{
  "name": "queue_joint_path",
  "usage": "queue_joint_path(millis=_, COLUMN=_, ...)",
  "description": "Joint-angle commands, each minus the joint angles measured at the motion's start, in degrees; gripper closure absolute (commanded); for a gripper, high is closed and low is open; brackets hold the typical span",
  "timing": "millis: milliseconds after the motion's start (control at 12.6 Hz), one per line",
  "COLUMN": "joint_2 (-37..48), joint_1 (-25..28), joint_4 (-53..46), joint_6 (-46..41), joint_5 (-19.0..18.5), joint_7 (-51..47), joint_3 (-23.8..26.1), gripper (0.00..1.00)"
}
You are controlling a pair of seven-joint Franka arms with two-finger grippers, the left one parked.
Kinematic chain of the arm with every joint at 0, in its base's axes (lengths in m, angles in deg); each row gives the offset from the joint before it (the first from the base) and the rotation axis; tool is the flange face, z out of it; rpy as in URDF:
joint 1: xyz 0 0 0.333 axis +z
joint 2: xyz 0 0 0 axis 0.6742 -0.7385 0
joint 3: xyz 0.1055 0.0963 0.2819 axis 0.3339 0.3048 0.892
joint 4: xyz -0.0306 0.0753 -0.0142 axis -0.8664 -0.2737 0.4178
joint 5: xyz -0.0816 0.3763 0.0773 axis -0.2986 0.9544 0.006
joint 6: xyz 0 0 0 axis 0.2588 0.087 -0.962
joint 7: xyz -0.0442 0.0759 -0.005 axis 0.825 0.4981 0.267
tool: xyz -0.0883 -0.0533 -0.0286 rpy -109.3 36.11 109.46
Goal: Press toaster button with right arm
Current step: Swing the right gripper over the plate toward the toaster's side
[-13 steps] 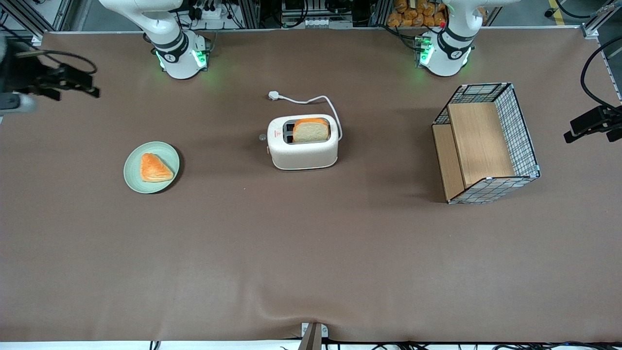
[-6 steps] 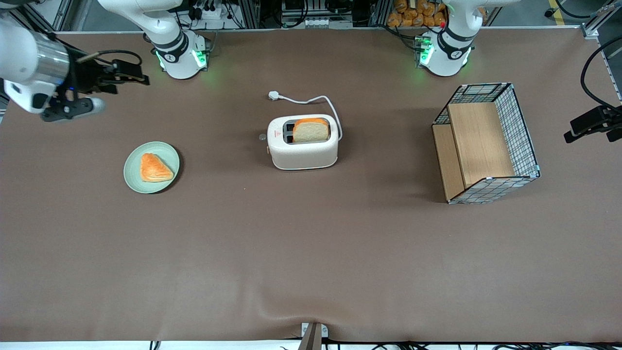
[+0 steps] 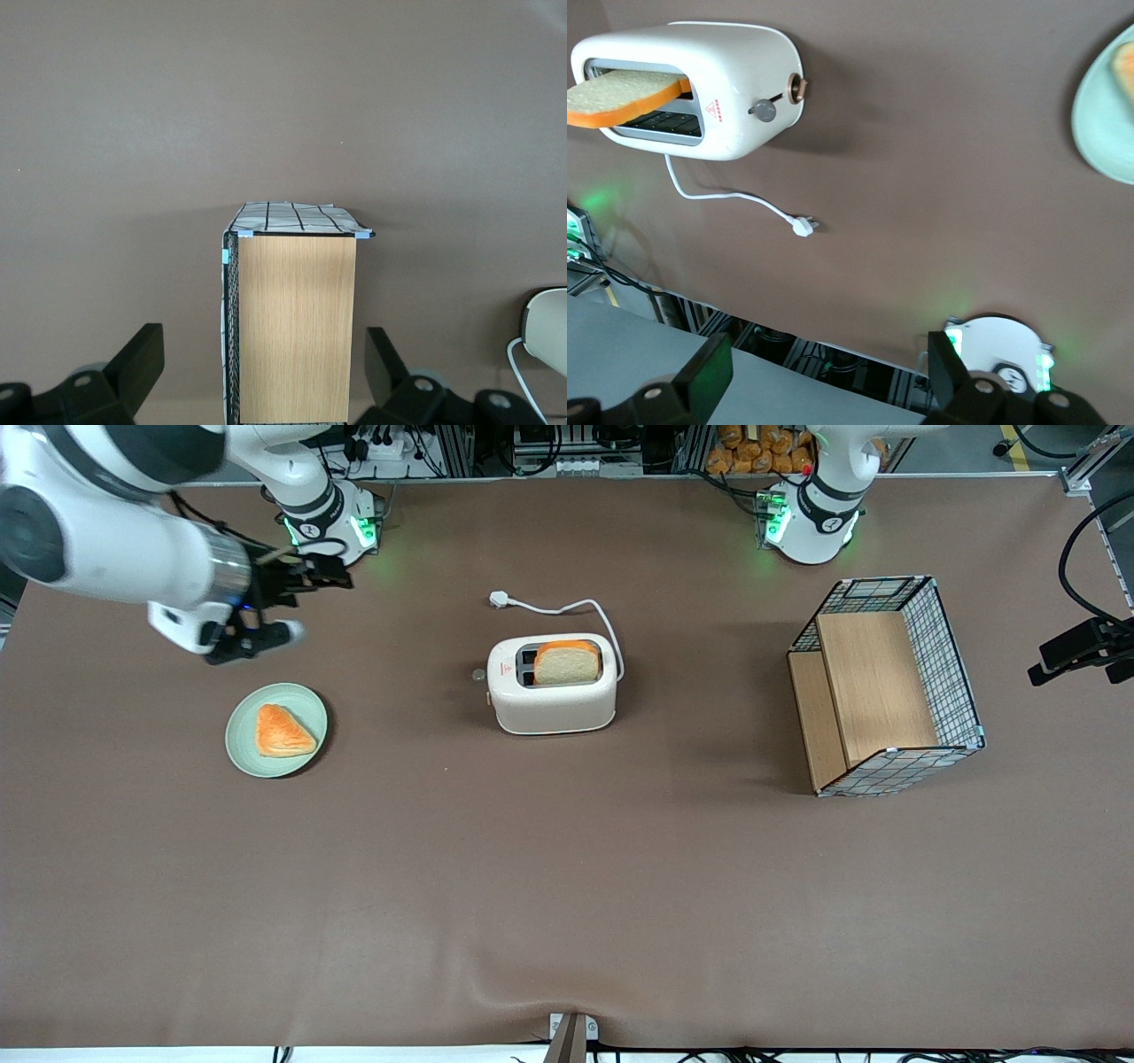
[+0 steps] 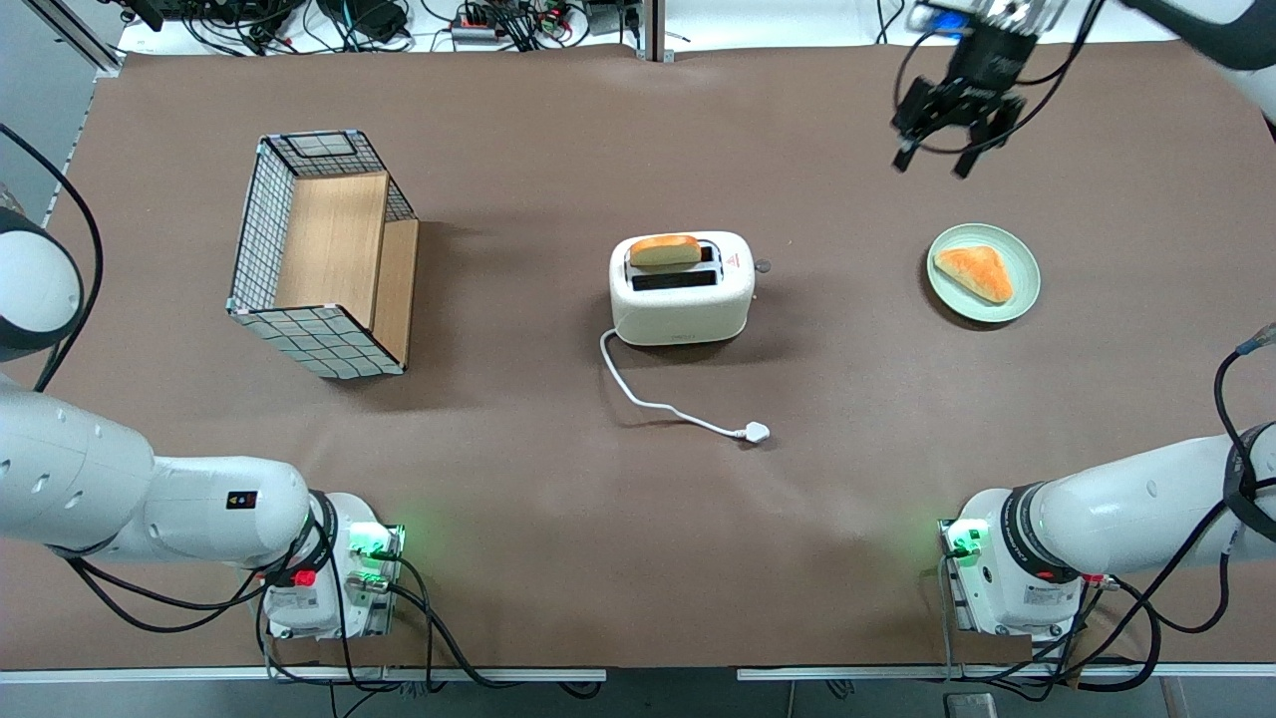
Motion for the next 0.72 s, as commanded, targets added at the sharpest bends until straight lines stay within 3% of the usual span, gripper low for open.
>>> queue_joint_path(millis=0, joint_2=1.0, joint_1=5.5, joint_4=3.7, joint_6=5.3, joint_5=2.0, joint_7=-6.2, joint_3=-0.5, gripper=0.54)
queue_joint_path(millis=79, joint_2=0.9, joint_1=7.6, joint_4=5.0, joint_6=8.2, joint_5=2.3, joint_7=-7.4, joint_3=-0.5, gripper=0.74)
queue_joint_path(millis=159, joint_2=0.9, joint_1=9.0, joint_4=6.8, joint_6=11.4, joint_5=3.0, joint_7=-7.8, joint_3=-0.5, gripper=0.81)
queue_joint_path(millis=238, joint_2=0.8, joint_1=10.3, joint_4=8.8, joint_6=14.6, joint_5=4.1, joint_7=-7.8, joint_3=-0.5, gripper=0.84)
queue_joint_path(millis=397, joint_2=0.0, joint_1=12.5, joint_4=11.7, joint_6=21.4, joint_5=5.2, joint_7=-7.7, joint_3=-0.5, gripper=0.98)
queue_joint_path(millis=636, joint_2=-4.1, joint_1=14.8, joint_4=12.1, joint_6=27.5, joint_5=5.2, joint_7=-7.7, joint_3=-0.6, gripper=1.0)
